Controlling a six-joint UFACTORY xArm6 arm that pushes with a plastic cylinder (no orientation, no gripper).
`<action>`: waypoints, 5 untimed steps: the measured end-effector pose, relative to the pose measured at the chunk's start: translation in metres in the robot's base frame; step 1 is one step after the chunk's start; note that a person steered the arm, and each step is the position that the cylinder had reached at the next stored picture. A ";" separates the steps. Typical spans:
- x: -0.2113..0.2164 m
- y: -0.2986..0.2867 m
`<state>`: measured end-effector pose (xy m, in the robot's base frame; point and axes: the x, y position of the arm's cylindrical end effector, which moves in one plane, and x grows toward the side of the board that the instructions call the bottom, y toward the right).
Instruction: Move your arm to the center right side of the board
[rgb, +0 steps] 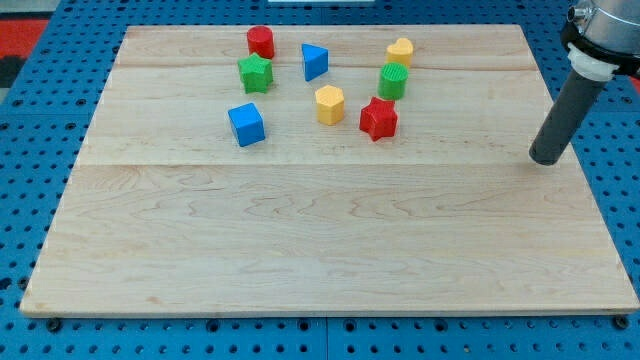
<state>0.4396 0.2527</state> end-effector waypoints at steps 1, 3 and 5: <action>0.000 0.000; 0.003 0.000; 0.003 0.005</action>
<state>0.4423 0.2574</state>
